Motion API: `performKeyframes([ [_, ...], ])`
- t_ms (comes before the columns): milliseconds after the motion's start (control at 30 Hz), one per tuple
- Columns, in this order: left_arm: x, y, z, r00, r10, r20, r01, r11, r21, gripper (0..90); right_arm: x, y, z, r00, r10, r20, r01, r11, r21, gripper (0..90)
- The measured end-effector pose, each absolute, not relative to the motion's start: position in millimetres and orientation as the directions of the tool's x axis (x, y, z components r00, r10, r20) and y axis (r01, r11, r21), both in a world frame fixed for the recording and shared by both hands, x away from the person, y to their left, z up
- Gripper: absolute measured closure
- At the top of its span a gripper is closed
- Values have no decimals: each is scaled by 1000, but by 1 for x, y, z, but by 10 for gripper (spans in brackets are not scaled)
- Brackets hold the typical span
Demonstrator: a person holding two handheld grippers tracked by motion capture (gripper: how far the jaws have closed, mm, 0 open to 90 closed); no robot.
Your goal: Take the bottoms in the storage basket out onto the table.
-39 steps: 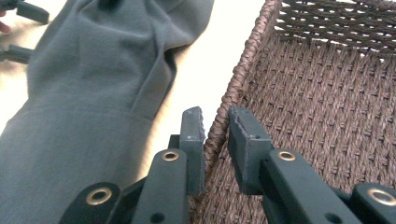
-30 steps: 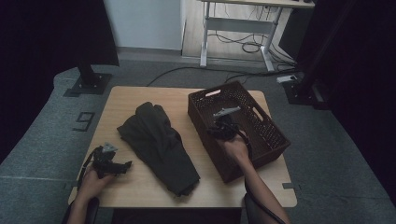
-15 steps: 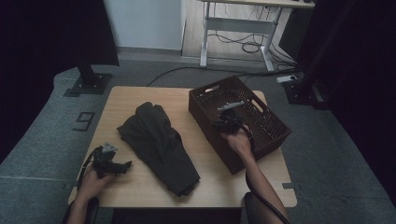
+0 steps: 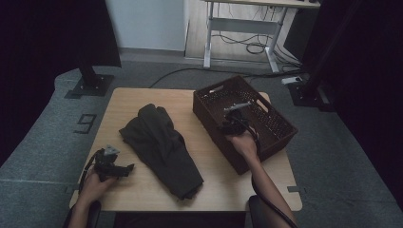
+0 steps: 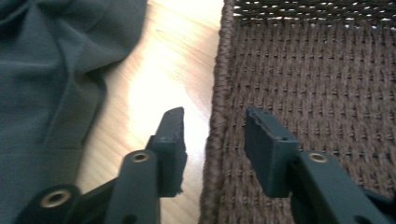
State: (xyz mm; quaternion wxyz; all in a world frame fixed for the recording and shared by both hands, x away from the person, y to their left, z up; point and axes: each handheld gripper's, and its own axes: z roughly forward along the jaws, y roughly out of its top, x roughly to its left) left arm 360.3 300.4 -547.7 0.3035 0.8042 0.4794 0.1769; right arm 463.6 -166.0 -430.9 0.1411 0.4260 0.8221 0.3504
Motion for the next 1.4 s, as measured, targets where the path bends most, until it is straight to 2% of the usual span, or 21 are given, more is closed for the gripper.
performKeyframes([
  [67,360,300,-548,478,879,-6,663,-356,658,0,457,-166,-428,-597,800,59,591,389,707,487],
  [133,360,300,-548,477,879,-6,664,-356,658,0,454,-167,-426,-595,801,65,589,379,714,462],
  [167,360,300,-548,477,879,-6,664,-355,658,0,449,-169,-423,-590,801,97,589,345,731,419],
  [267,360,300,-548,478,879,-6,664,-356,658,0,442,-170,-419,-588,803,101,585,335,738,382],
  [433,360,300,-548,477,879,-6,664,-356,658,0,430,-176,-415,-579,808,110,587,320,744,326],
  [667,360,300,-548,478,879,-5,663,-357,658,0,422,-186,-416,-564,813,144,604,288,743,325],
  [1000,360,300,-548,477,879,-6,664,-356,658,0,399,-201,-421,-574,811,111,601,326,730,406],
  [1300,360,300,-548,478,879,-6,664,-356,658,0,383,-216,-425,-576,808,123,605,320,730,537],
  [1333,360,300,-548,478,879,-6,663,-356,658,0,379,-217,-427,-583,802,128,607,325,726,580],
  [1400,360,300,-548,478,879,-6,663,-356,658,0,378,-217,-427,-588,799,128,607,331,722,593],
])
